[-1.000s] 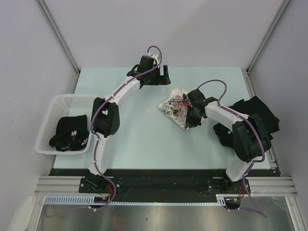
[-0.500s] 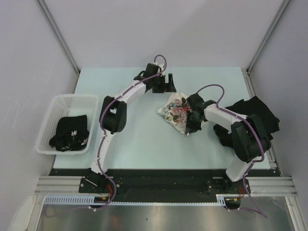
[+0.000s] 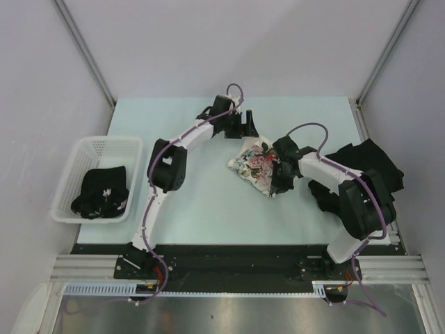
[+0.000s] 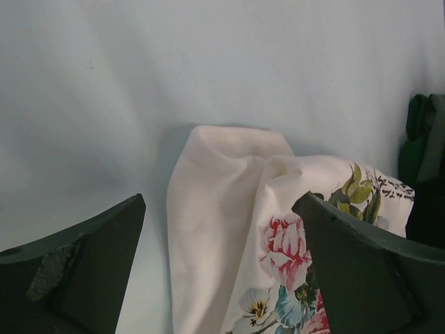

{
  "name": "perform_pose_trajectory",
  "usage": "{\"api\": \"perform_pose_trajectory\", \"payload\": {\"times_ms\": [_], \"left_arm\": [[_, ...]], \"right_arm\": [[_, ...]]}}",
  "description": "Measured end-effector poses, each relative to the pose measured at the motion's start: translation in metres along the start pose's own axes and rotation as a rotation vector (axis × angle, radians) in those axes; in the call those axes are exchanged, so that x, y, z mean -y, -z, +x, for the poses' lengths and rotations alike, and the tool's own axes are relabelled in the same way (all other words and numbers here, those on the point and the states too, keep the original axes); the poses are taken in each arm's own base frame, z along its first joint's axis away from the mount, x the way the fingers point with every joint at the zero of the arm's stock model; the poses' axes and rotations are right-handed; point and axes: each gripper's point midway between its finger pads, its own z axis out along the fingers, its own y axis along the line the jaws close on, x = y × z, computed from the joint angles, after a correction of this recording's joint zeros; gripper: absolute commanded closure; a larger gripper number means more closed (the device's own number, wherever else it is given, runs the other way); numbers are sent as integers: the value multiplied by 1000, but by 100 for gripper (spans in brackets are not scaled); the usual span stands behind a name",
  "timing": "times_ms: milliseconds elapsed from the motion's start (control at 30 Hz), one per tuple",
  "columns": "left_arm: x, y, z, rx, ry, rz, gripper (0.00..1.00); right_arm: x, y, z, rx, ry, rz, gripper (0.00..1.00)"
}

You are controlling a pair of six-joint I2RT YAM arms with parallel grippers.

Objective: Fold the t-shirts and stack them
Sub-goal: Put the neatly folded tshirt into the corner of the board with both arms

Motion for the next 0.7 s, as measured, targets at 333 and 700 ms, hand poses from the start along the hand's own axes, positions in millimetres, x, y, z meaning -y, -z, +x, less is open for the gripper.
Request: {"api": "perform_pose_trajectory", "payload": {"times_ms": [333,700], "left_arm": [[1,-14,5,-9,0,58,0],[11,-16,12,-41,-4,124,0]], "right_arm": [[6,1,3,-7,-7,9,100],[7,1,4,-8,-8,11,100]]}}
